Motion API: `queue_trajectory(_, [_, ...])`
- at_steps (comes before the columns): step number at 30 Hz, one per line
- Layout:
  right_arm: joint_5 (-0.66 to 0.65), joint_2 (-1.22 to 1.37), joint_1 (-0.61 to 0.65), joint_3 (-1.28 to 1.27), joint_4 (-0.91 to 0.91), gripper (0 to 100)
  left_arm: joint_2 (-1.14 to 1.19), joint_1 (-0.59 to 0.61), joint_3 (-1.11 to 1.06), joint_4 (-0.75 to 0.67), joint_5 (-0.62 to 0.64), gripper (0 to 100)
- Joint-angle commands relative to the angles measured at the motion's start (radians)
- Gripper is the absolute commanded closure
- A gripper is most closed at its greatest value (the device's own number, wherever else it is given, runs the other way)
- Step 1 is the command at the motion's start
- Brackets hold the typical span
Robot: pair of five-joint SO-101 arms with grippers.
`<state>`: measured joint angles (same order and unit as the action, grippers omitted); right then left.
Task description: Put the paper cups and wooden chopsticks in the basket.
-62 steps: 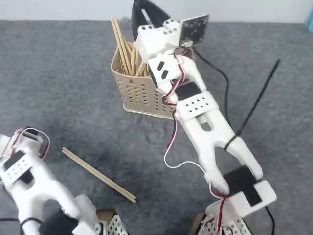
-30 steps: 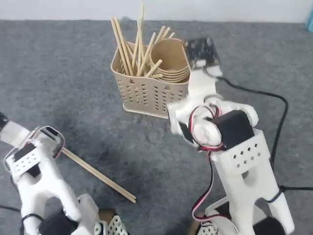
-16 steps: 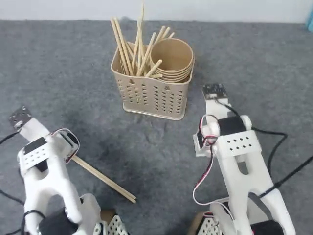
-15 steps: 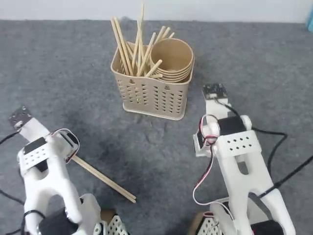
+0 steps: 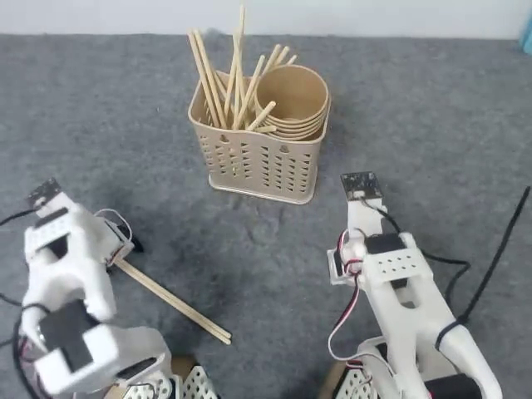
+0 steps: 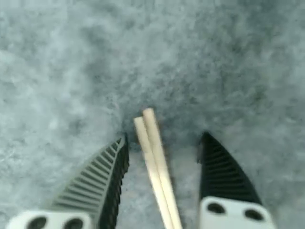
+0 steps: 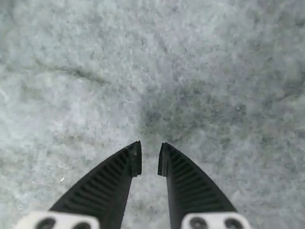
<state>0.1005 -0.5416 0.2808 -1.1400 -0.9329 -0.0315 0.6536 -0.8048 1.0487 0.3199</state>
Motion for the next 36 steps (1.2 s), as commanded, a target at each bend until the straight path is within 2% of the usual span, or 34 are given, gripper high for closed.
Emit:
queue_trajectory(1, [-0.020,-0.031,-0.010,0.000,0.030,93.0,0.087,-0.005,0.104,0.037,-0.012,92])
queue_trajectory(2, [-0.020,-0.031,-0.010,0.000,0.030,93.0,0.091,-0.005,0.111,0.037,-0.014,98])
queue_trajectory(3, [-0.020,-0.031,-0.010,0.000,0.030,93.0,0.091,-0.005,0.114,0.037,-0.014,100])
queue_trajectory(11, [-0.020,-0.031,-0.015,-0.003,0.030,93.0,0.058,-0.075,0.185,0.123,-0.014,99])
queue_trajectory(23, [-0.020,-0.030,-0.018,-0.003,0.030,93.0,-0.341,-0.175,0.364,0.328,-0.009,99])
queue_trajectory(31, [-0.020,-0.025,-0.018,-0.003,0.033,93.0,-0.594,-0.347,0.501,0.328,-0.009,99])
queue_trajectory(36, [-0.020,-0.021,-0.018,-0.003,0.038,93.0,-0.647,-0.439,0.680,0.279,-0.009,99])
